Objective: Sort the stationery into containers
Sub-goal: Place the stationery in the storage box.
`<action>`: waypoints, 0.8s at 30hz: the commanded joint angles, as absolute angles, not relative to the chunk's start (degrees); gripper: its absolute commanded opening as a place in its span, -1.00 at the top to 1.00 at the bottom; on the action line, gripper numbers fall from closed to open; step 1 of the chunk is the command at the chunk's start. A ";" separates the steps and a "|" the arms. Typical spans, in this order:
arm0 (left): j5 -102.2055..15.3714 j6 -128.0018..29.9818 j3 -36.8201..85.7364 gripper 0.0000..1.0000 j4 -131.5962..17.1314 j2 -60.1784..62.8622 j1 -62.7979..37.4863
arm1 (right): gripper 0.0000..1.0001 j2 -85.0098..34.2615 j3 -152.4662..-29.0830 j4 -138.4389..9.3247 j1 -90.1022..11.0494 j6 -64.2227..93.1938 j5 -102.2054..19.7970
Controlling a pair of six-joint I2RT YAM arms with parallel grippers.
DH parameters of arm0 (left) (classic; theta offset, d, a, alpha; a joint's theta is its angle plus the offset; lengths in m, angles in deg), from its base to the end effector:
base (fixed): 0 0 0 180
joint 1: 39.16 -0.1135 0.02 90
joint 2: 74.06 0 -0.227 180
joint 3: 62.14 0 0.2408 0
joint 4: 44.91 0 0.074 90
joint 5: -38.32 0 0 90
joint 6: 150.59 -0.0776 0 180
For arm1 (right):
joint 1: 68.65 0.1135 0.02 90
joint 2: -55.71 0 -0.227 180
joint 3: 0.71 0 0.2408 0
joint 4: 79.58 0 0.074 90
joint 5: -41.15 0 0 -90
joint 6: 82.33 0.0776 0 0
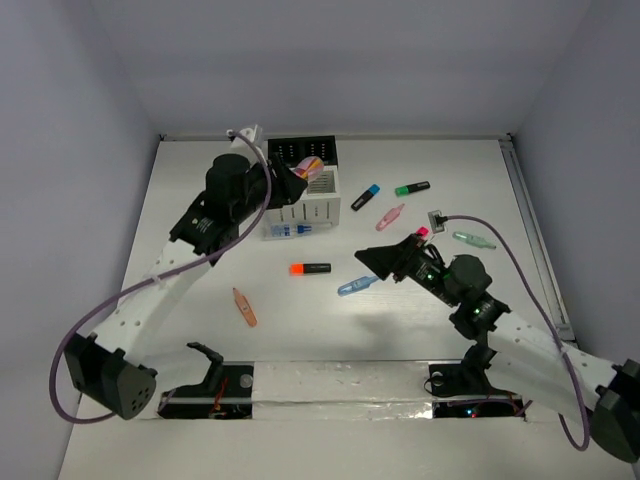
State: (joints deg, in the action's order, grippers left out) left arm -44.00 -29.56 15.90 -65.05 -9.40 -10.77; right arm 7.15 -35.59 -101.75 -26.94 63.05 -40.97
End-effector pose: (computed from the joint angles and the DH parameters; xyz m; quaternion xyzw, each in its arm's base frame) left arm 0.2651 -0.1551 0.3566 0.0273 0.7467 -0.3719 0.5508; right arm 0.1818 0.1762 0.2490 0.0258 0.6528 0.5961 0.4667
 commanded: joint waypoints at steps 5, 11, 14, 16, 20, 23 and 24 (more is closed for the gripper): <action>-56.77 -44.14 36.47 1.00 -86.21 3.53 -11.65 | -0.91 14.92 -47.82 -65.34 -26.38 44.68 -43.40; -59.59 -48.63 45.71 1.00 -95.98 13.64 -12.87 | -0.92 14.66 -48.45 -62.42 -26.38 42.56 -42.96; -58.54 -49.69 49.93 1.00 -98.88 18.02 -13.40 | -0.92 13.70 -47.66 -63.57 -26.38 42.65 -42.08; -58.53 -49.95 52.39 1.00 -100.12 20.05 -14.54 | -0.92 13.35 -47.22 -64.01 -26.38 42.74 -41.64; -56.08 -50.39 54.50 1.00 -100.99 22.00 -15.78 | -0.92 12.91 -46.52 -64.54 -26.38 42.91 -40.94; -55.28 -51.09 56.70 1.00 -102.84 24.45 -16.30 | -0.92 12.55 -45.99 -66.28 -26.38 43.09 -40.58; -55.37 -51.27 58.01 1.00 -104.15 25.16 -16.30 | -0.92 12.47 -45.90 -67.17 -26.38 43.35 -40.06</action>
